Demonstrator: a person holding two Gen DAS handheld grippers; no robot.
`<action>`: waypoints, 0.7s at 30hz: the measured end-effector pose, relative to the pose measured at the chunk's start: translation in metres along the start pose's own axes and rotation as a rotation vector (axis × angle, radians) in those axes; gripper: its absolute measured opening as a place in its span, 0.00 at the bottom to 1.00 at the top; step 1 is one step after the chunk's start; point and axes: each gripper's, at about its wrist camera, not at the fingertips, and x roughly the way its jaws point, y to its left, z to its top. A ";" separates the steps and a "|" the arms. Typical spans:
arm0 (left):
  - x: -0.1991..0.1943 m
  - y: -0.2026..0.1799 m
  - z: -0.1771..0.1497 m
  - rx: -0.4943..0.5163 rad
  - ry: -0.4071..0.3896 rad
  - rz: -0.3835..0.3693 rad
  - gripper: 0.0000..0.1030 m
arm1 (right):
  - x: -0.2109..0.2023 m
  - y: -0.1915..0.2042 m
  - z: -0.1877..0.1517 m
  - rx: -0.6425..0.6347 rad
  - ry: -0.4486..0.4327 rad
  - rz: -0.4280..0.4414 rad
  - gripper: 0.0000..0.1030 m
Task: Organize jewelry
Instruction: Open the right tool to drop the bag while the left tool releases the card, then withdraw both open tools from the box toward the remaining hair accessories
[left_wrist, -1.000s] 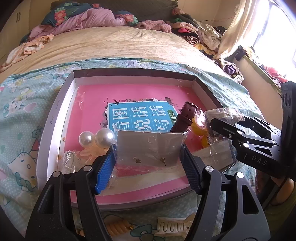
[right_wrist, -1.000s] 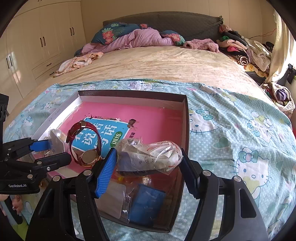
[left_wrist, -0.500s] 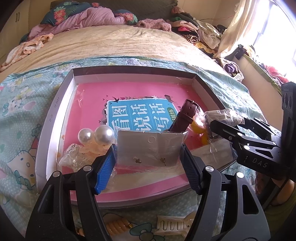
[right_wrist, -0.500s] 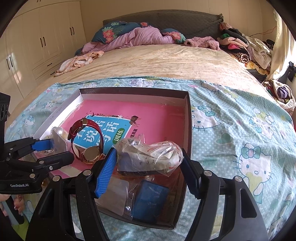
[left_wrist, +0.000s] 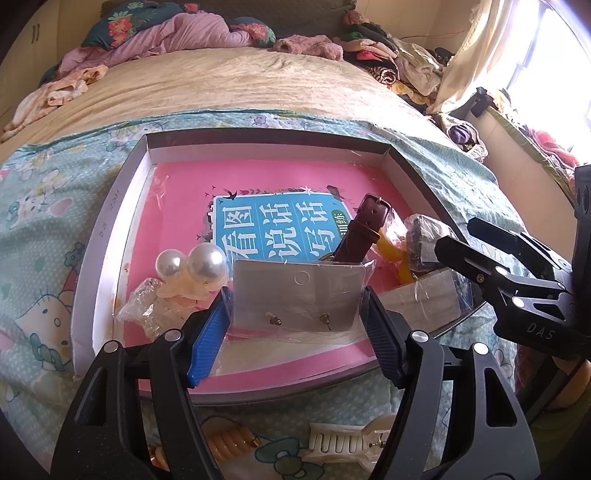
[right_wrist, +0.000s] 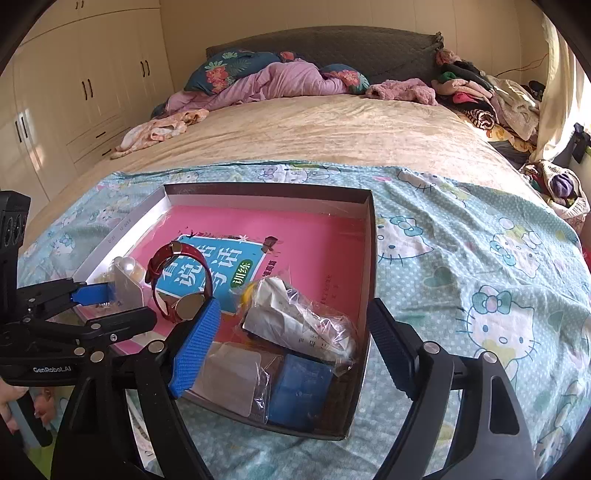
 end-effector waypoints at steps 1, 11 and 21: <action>0.000 0.000 0.000 0.000 0.000 -0.001 0.63 | -0.001 0.000 0.000 0.001 -0.003 0.000 0.81; -0.007 0.000 0.000 0.002 -0.003 0.011 0.74 | -0.014 -0.004 -0.001 0.021 -0.025 -0.009 0.87; -0.024 0.000 0.002 -0.008 -0.024 0.027 0.86 | -0.029 -0.003 0.000 0.025 -0.051 -0.008 0.90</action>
